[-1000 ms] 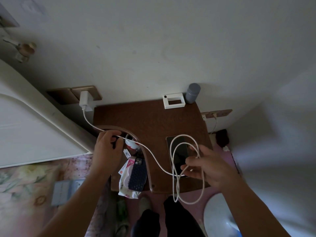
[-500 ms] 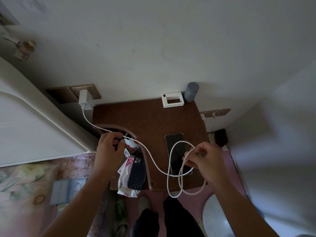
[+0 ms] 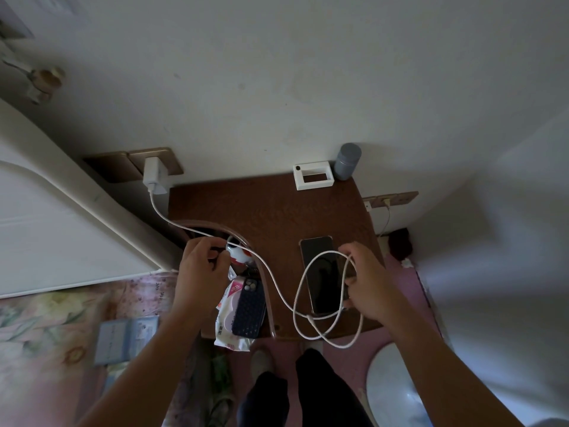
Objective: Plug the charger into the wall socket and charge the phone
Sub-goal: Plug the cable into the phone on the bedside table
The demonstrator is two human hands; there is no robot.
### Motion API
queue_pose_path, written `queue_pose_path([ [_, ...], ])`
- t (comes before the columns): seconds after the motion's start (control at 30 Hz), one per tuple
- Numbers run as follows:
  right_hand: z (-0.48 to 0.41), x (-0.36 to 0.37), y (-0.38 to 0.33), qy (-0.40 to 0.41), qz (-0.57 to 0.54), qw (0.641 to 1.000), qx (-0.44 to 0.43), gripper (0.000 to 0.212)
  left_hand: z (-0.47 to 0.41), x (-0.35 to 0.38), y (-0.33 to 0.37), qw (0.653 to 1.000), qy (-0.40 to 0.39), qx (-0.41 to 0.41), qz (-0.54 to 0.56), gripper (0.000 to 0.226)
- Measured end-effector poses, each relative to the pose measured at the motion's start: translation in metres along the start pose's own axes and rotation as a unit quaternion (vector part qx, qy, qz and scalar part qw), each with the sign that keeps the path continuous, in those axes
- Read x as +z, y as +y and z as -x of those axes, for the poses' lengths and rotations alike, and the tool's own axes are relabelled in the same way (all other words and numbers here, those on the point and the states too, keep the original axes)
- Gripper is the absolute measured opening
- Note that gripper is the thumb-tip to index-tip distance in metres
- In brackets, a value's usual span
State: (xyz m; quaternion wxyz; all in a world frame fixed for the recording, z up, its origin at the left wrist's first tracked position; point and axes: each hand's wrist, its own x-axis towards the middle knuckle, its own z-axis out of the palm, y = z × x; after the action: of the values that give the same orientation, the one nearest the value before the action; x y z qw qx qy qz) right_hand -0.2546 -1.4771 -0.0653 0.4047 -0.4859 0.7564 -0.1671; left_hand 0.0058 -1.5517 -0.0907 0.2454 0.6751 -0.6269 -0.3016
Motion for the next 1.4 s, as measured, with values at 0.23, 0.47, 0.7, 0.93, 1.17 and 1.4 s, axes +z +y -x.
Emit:
queue_pose_path([
  [0.23,-0.002,-0.006,-0.007,0.024,0.061,0.998,-0.002,0.024,-0.004,0.001,0.003,1.0,-0.006,0.003,-0.007,0.021],
  [0.47,0.014,-0.019,-0.03,-0.28,0.275,0.913,-0.115,0.031,-0.012,-0.004,0.006,1.0,-0.019,0.017,-0.015,0.019],
  [0.7,0.032,-0.041,-0.033,-0.24,0.468,0.809,-0.262,0.019,-0.019,0.014,0.022,0.988,-0.132,0.076,-0.021,0.02],
  [0.93,0.034,-0.07,-0.026,-0.047,0.324,0.933,-0.152,0.04,-0.054,0.093,0.041,0.914,-0.327,0.168,-0.17,0.058],
  [1.17,0.075,-0.068,-0.004,-0.012,-0.232,0.971,-0.058,0.018,-0.066,0.139,0.024,0.873,-0.39,0.185,-0.228,0.09],
  [1.4,0.093,-0.05,0.006,0.038,-0.414,0.909,-0.027,0.039,-0.064,0.148,0.018,0.883,-0.355,0.223,-0.213,0.09],
])
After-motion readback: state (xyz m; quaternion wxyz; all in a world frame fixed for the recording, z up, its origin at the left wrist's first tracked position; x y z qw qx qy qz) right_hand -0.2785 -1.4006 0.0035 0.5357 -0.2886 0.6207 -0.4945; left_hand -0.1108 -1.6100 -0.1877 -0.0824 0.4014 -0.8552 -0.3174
